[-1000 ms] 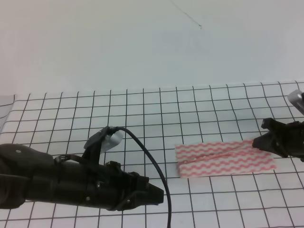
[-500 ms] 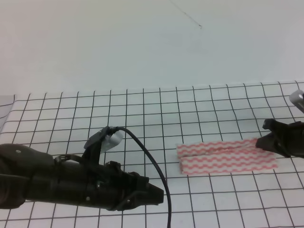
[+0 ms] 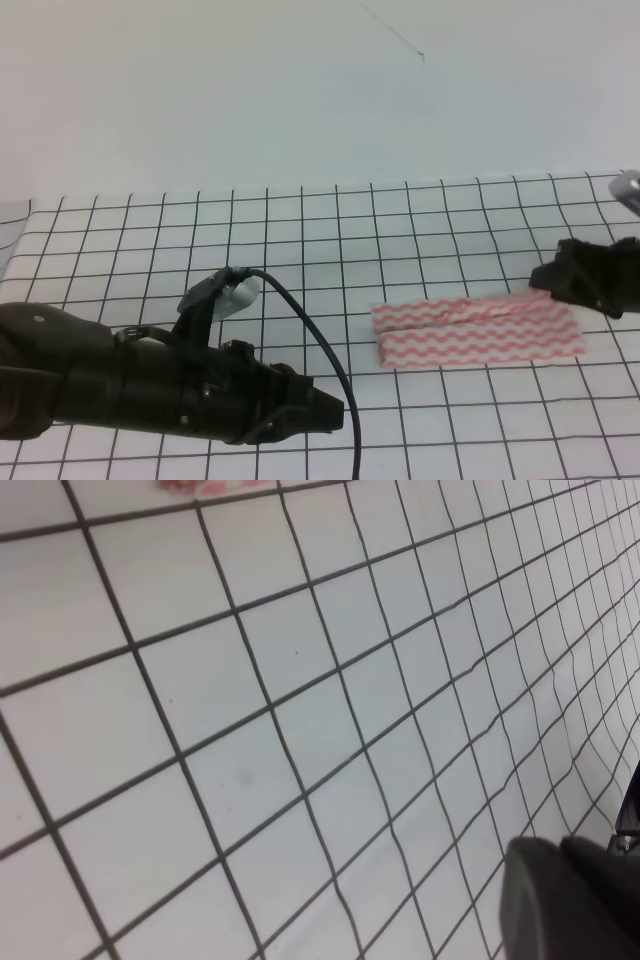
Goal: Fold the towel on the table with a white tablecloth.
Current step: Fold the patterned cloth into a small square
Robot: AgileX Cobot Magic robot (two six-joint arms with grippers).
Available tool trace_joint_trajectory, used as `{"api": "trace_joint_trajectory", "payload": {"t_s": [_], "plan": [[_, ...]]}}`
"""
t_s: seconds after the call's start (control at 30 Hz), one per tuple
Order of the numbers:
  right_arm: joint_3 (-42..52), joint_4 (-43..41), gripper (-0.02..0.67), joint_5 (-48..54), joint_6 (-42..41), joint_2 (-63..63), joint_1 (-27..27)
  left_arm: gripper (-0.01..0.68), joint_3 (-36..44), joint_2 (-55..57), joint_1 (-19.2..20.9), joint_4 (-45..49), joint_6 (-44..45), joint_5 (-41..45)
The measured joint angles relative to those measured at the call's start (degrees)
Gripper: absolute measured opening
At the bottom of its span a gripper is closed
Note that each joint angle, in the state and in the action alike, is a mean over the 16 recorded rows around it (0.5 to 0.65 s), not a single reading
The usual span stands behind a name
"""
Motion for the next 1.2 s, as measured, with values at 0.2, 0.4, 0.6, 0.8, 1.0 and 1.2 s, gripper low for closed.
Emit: {"api": "trace_joint_trajectory", "payload": {"t_s": [0.2, 0.4, 0.6, 0.8, 1.0, 1.2], "plan": [[0.0, 0.7, 0.301, 1.0, -2.4, -4.2, -0.1, 0.001, 0.0, 0.0, 0.0, 0.2, 0.7, 0.0], [0.0, -1.6, 0.302, 5.7, -4.9, -7.7, -0.3, 0.001, -0.3, 0.0, 0.0, 0.0, 3.0, -0.4], [0.0, -8.6, 0.244, 12.6, -4.5, -9.7, -0.3, 0.007, -3.1, 0.2, 0.0, 1.9, 3.9, -1.4], [0.5, -17.2, 0.165, 18.1, -1.6, -12.3, -0.2, 0.016, -8.8, 1.5, 0.0, 5.4, 1.4, -3.3], [2.4, -24.0, 0.094, 16.5, 1.7, -19.2, 0.9, 0.022, -15.6, 4.8, 0.0, 8.9, -3.1, -4.2], [5.3, -29.1, 0.052, 12.8, 3.4, -28.4, 3.3, 0.019, -22.5, 10.9, 1.1, 12.1, -7.2, -0.9]]}}
